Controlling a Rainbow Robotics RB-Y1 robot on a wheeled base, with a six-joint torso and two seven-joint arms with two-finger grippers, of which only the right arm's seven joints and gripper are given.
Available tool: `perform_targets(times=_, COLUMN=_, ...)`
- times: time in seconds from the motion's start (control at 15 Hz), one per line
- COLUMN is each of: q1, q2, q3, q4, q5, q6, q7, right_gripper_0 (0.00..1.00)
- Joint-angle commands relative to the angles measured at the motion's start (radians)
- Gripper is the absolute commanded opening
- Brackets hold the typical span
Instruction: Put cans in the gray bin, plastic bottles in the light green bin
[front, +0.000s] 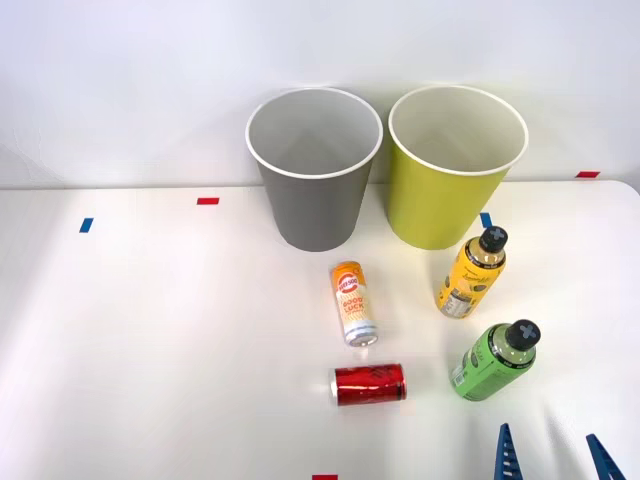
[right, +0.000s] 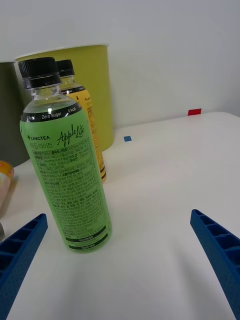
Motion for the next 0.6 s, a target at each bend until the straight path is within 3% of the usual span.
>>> perform_targets(times=0.07, q1=0.0, q2=0.0, q3=0.0, q4=0.0, q5=0.0, q6=0.0, q7=0.0, right_gripper_0=1.0)
perform_targets(times=0.6, q1=0.0, q2=0.0, q3=0.0, q4=0.0, q5=0.0, q6=0.0, q7=0.0, right_gripper_0=1.0)
